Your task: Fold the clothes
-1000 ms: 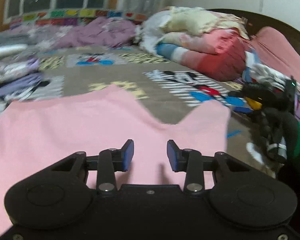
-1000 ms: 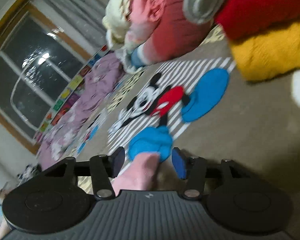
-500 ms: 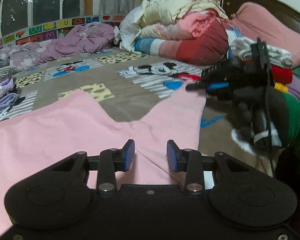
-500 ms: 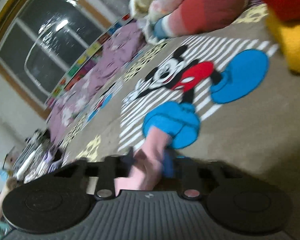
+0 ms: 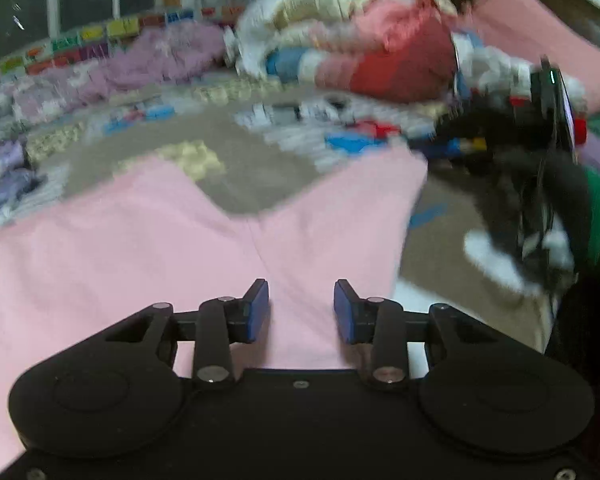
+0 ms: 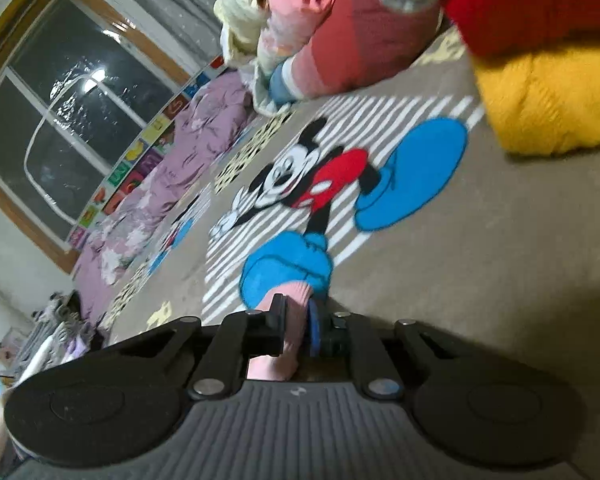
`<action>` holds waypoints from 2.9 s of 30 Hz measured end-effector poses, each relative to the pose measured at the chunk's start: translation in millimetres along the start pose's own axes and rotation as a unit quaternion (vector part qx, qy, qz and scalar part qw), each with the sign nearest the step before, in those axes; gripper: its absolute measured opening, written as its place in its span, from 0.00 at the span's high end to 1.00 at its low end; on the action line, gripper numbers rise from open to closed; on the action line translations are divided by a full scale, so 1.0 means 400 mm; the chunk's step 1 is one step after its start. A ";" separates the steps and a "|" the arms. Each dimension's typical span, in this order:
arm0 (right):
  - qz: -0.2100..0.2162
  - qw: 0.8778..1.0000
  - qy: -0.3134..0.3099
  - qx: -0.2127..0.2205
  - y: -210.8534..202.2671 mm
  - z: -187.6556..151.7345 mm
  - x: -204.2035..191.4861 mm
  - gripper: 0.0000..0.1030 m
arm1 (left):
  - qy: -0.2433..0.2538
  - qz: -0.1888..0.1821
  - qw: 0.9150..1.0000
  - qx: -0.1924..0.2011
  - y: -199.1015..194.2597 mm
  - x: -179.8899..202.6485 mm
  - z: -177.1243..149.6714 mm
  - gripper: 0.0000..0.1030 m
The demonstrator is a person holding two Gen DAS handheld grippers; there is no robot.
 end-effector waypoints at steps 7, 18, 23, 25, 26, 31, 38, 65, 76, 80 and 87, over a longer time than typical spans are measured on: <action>0.049 0.990 -0.131 0.011 -0.037 -0.023 -0.102 0.79 | -0.002 -0.005 1.000 0.023 0.047 0.011 0.078 0.66; 0.002 0.983 -0.149 -0.103 0.073 -0.066 -0.087 1.00 | -0.005 -0.016 0.999 -0.045 0.147 0.033 0.063 0.63; 0.003 0.988 -0.138 -0.076 0.058 -0.065 -0.080 0.96 | 0.024 -0.001 0.999 -0.030 0.090 0.061 0.032 0.57; 0.002 0.988 -0.144 -0.049 0.034 -0.066 -0.091 0.80 | 0.056 0.016 0.998 -0.029 0.073 0.083 0.001 0.55; 0.002 0.989 -0.144 -0.036 0.023 -0.065 -0.092 0.63 | 0.070 0.029 0.997 -0.027 0.066 0.092 -0.015 0.55; -0.022 0.995 -0.101 0.007 -0.004 -0.047 -0.054 0.59 | 0.078 0.019 0.996 -0.037 0.022 0.096 -0.079 0.52; -0.061 0.992 -0.079 0.073 -0.063 -0.053 -0.046 0.52 | 0.037 0.017 0.999 -0.013 -0.114 0.009 -0.140 0.51; 0.163 0.738 -0.641 -0.132 -0.027 -0.875 -0.897 0.53 | -0.375 0.156 0.911 0.066 -0.424 -0.816 -0.402 0.58; 0.152 0.722 -0.653 -0.171 0.038 -0.980 -0.942 0.53 | -0.133 0.141 0.980 -0.050 -0.351 -1.047 -0.282 0.59; 0.145 0.726 -0.646 -0.183 0.063 -0.985 -0.926 0.52 | -0.085 0.113 0.986 -0.092 -0.311 -1.094 -0.272 0.59; 0.149 0.736 -0.632 -0.189 0.089 -0.982 -0.918 0.51 | -0.086 0.054 0.988 -0.116 -0.272 -1.153 -0.273 0.59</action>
Point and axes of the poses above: each gripper's, at about its wrist camera, not at the fingertips, and y roughly the way its jaws point, x to its right, z to its top, the point moved 4 cm from there along y, roughly the way its jaws point, and after that the axes turned 15 degrees about -x, right-handed, at the moved point
